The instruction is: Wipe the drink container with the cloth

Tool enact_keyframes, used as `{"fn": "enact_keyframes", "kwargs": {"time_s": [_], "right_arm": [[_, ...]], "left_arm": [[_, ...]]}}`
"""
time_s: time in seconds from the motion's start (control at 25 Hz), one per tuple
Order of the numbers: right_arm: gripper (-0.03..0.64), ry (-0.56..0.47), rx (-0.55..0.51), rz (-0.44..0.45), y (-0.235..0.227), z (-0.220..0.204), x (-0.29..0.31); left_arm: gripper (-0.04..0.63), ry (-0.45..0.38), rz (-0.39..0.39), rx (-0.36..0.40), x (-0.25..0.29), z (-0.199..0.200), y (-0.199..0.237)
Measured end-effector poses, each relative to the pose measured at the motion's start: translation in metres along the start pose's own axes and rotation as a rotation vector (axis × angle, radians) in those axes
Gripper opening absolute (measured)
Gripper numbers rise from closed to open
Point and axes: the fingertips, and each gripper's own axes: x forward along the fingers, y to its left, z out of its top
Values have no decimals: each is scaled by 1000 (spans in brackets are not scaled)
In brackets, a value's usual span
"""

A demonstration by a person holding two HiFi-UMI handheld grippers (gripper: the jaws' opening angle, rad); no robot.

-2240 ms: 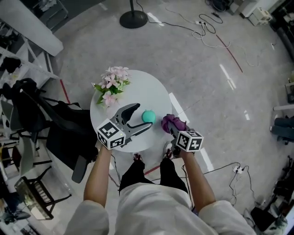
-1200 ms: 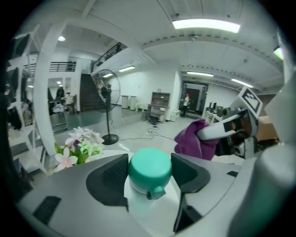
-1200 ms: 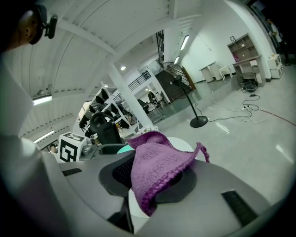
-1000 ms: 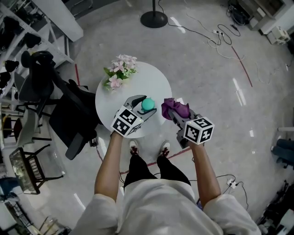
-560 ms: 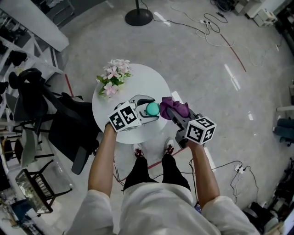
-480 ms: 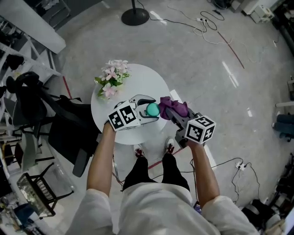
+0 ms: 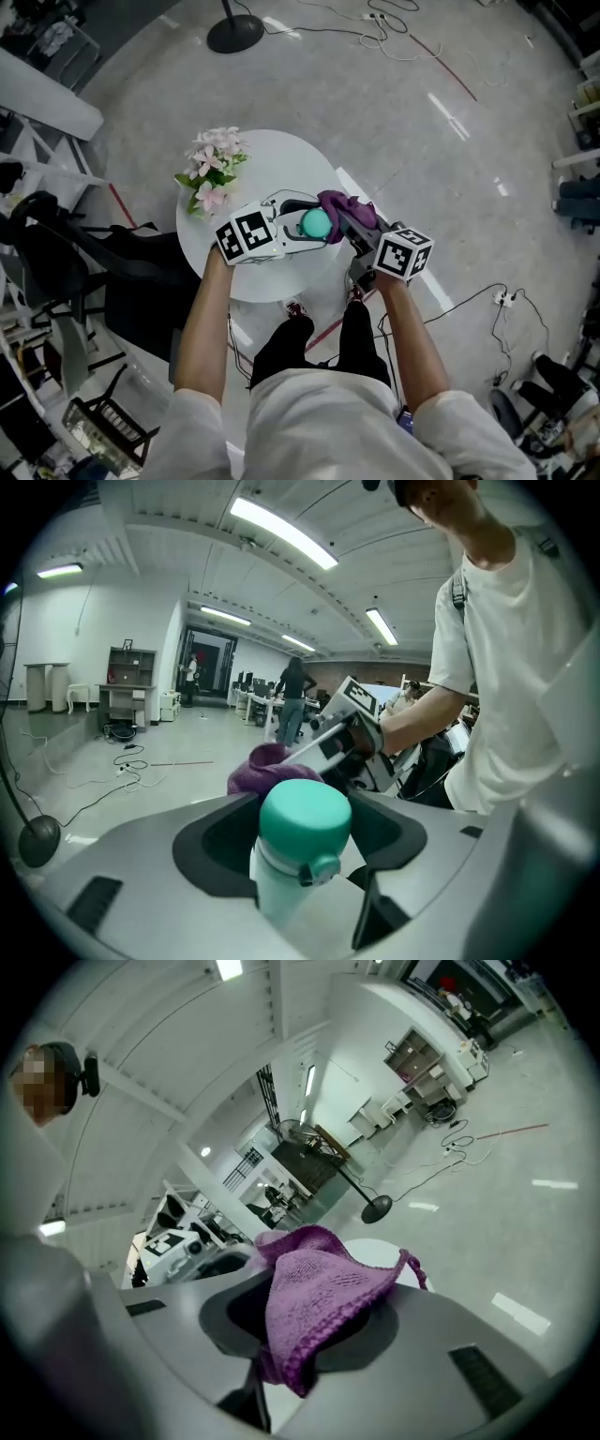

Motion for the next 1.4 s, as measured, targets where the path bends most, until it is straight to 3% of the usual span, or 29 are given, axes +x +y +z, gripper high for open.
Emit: {"fn": "enact_keyframes", "kwargs": {"time_s": [0.16, 0.24, 0.48, 0.64, 0.72, 1.04, 1.24, 1.4], "right_arm": [[101, -13, 38, -100, -30, -27, 1], [98, -2, 8, -155, -44, -39, 4], [98, 115, -74, -286, -88, -70, 26], [94, 229, -180, -339, -103, -87, 35], [92, 268, -185, -359, -110, -94, 40], [97, 319, -135, -376, -128, -105, 46], [101, 225, -49, -309, -112, -86, 26], [103, 189, -41, -256, -93, -67, 4]], "left_arm": [[305, -12, -17, 10, 2, 4, -1], [305, -9, -21, 8, 2, 4, -2], [307, 2, -28, 11, 1, 0, -4], [307, -2, -44, 18, -1, 0, -6], [307, 4, -50, 20, -2, -1, -6], [308, 26, -70, 24, 1, -1, -7], [312, 8, -64, -33, 1, -1, -6], [355, 1, -11, -86, -3, -5, -4]]}}
